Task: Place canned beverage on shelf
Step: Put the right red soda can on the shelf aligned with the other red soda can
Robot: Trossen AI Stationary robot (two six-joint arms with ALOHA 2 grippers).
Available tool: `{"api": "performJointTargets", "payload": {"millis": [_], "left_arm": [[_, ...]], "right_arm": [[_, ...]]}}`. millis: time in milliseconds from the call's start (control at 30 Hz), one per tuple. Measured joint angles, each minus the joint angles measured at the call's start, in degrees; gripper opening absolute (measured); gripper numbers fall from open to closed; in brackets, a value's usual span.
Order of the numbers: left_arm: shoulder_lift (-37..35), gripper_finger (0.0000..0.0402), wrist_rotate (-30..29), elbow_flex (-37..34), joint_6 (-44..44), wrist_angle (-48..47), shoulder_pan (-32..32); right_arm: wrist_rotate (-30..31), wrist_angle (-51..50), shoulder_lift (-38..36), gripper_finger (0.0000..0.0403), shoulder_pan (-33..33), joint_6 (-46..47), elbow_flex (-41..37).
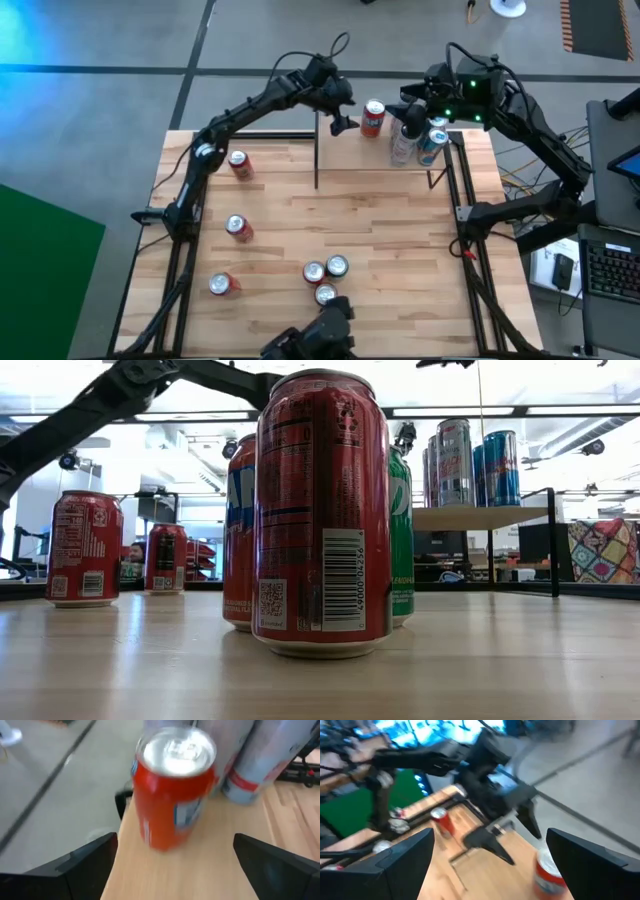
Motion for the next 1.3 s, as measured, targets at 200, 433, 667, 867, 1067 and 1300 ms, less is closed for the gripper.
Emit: {"api": "performJointTargets", "payload": {"millis": [200,433,667,867,1067,1300], "left_arm": [[-6.9,0.0359,0.0,-6.2,-1.8,-3.1,0.1],[-21.0,0.0332,-4.5,-20.3,-5.6,-1.5,-1.4],[-42.3,0.0305,-15.7,-47.0,-22.3,14.7,-6.2],[-58.0,0.0279,-26.7,-65.5,-35.6,25.3,-17.1],[-66.1,0.0253,-44.9,-72.6,-40.7,24.7,-32.1],[-69.9,0.0227,-51.5,-72.7,-37.4,16.8,-39.3]], "right_arm": [[2.4,1.9,-0.5,0.0374,4.7,-2.3,-1.5],[-4.2,12.3,-0.6,0.036,8.3,1.0,-13.2],[-6.0,26.4,-2.8,0.023,13.2,4.7,-24.6],[-6.1,38.0,-3.2,0.0062,16.7,6.2,-32.3],[-16.8,57.3,0.5,0.0012,21.8,9.1,-37.3],[-10.0,64.8,9.2,0.0018,30.1,6.9,-36.6]]}}
